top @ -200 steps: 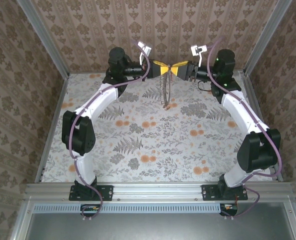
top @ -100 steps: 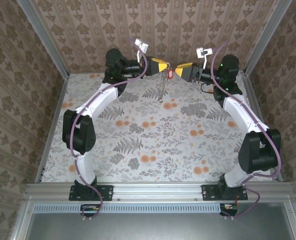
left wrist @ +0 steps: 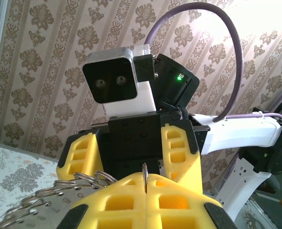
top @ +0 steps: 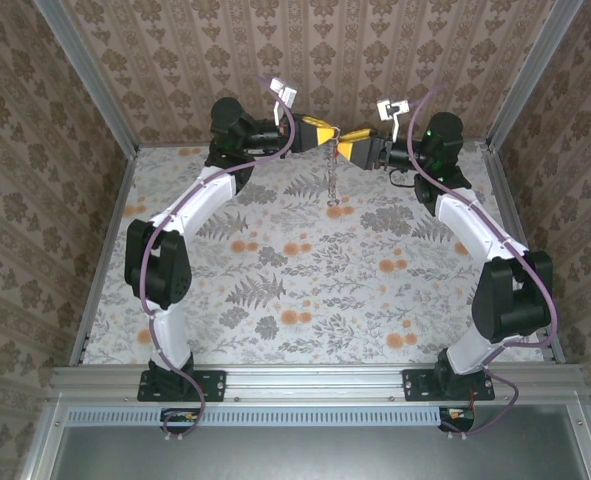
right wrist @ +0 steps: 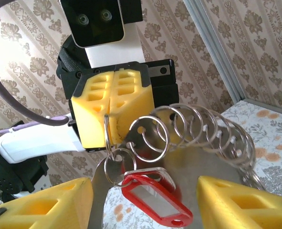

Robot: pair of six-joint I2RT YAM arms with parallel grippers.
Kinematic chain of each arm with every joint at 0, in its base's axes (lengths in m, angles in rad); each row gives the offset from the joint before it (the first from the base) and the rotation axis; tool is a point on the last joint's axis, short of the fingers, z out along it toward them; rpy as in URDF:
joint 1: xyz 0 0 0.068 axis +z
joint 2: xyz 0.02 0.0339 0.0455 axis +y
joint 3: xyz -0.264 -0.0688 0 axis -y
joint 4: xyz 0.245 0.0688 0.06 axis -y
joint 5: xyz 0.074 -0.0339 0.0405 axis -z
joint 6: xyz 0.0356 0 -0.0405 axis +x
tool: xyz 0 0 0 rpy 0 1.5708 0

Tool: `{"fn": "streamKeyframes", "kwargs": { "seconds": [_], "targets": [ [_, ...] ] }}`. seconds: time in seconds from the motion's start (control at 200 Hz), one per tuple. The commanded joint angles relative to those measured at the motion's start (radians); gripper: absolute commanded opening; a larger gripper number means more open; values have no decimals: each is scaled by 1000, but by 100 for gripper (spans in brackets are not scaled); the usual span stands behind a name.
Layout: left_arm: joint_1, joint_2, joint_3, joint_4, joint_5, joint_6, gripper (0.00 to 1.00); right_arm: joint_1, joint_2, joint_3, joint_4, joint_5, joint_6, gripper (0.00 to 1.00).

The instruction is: Put the keys on the keyring

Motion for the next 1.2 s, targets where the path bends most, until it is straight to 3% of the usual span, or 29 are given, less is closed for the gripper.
{"fn": "streamKeyframes", "kwargs": {
  "seconds": [0.0, 0.29, 0.5, 0.87, 1.195],
  "targets": [
    [-5, -9, 37, 55, 9, -22, 0, 9, 8, 21, 50, -32, 2, 57],
    [-3, -6, 37, 50, -1, -17, 0, 14, 2, 12, 51, -44, 3, 14],
    [-1, -23, 19, 19, -49, 12, 0, 14, -17, 0, 9, -36, -17, 1],
    [-16, -89, -30, -141, -123, 182, 0, 52, -44, -11, -103, 23, -79, 0],
    [-24, -111, -48, -174, -142, 224, 0, 71, -26, -2, -135, 52, -91, 0]
  ]
}}
